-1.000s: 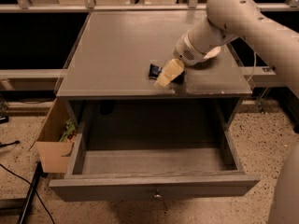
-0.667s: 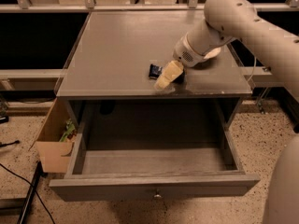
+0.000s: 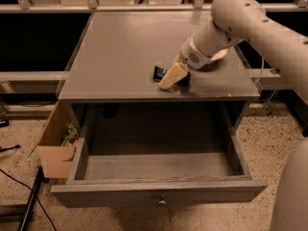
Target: Place rxbar blueberry into top drawer
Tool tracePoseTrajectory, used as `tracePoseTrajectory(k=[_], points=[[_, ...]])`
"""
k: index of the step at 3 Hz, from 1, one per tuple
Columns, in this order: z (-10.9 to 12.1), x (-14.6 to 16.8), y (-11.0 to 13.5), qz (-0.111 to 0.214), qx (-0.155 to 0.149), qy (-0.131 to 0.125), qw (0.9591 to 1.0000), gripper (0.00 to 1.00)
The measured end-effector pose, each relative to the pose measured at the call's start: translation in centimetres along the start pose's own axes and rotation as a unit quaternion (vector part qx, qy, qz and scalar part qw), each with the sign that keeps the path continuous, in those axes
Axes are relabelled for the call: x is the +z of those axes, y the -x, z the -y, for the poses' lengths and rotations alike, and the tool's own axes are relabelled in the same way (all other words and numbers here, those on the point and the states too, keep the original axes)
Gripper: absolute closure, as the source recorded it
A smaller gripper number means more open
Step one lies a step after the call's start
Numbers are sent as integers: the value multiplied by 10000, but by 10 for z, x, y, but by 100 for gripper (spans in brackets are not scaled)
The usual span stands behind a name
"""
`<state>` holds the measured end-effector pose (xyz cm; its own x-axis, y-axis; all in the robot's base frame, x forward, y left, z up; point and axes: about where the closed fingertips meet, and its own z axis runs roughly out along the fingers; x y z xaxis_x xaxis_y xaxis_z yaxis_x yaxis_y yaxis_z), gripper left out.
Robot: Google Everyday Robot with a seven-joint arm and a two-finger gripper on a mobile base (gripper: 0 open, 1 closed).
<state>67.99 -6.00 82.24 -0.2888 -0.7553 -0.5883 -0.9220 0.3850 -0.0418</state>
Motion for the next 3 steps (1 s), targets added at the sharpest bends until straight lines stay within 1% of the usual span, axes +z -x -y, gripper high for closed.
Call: tracePoseTrajectory(k=[2, 3], points=[[3, -9, 3, -36, -19, -79, 10000, 87], [4, -20, 10, -74, -81, -150, 9998, 100]])
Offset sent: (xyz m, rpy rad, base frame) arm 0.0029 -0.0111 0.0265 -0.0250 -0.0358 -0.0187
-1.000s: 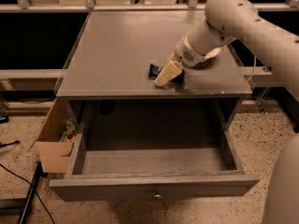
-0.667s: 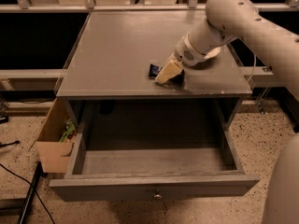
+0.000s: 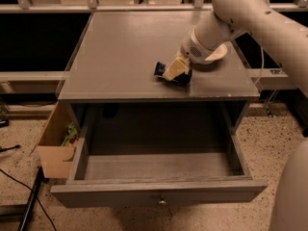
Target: Place rxbar blueberry into top drawer
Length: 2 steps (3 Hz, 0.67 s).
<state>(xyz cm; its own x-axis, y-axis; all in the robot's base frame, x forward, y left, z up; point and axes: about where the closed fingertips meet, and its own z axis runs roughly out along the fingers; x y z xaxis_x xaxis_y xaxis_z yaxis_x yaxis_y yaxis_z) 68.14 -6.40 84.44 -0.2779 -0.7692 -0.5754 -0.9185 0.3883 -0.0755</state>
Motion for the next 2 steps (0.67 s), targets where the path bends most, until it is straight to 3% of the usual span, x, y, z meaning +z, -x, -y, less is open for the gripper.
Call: tracePoseTrajectory(k=[2], points=[[-36, -42, 5, 164, -391, 64, 9991, 100]])
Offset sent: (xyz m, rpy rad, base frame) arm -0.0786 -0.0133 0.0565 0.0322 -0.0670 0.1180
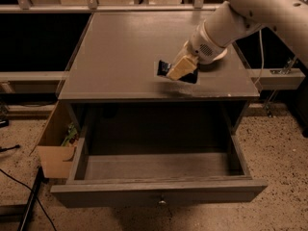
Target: Place rxbar blueberry into top drawer
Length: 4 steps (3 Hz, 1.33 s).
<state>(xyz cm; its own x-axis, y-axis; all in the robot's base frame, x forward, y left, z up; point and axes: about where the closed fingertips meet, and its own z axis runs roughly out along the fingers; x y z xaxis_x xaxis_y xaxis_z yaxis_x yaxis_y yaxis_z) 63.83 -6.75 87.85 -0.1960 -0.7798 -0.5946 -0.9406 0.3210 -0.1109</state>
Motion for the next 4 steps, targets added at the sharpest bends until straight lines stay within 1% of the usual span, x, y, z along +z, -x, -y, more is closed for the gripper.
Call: tracePoseTrajectory(k=[1, 2, 3, 4], points=[[-61, -51, -26, -29, 78, 195, 9998, 100], [-61, -49, -24, -29, 60, 203, 9998, 100], [-81, -46, -32, -99, 56, 281, 9995, 100], [-113, -43, -44, -145, 81, 339, 9993, 100]])
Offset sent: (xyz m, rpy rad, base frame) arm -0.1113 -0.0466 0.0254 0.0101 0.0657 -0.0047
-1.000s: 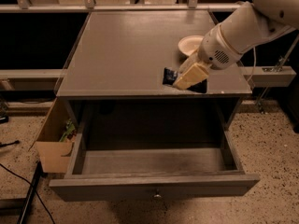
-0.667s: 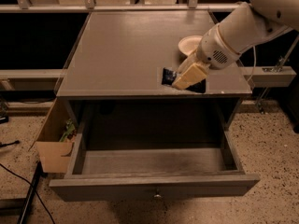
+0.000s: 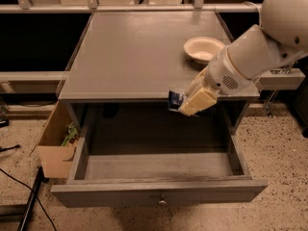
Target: Place rxbar blueberry into top drawer
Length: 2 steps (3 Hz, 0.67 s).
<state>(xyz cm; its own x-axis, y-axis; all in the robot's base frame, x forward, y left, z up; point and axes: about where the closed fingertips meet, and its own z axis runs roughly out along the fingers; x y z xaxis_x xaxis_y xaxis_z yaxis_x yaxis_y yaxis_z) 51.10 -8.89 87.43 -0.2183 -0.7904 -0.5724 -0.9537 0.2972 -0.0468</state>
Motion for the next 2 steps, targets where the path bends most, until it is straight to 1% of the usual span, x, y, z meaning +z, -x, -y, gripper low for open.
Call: tracePoseTrajectory(k=[1, 2], points=[[-29, 27, -23, 163, 37, 111, 9998, 100], [-34, 49, -36, 443, -100, -40, 9990, 100]])
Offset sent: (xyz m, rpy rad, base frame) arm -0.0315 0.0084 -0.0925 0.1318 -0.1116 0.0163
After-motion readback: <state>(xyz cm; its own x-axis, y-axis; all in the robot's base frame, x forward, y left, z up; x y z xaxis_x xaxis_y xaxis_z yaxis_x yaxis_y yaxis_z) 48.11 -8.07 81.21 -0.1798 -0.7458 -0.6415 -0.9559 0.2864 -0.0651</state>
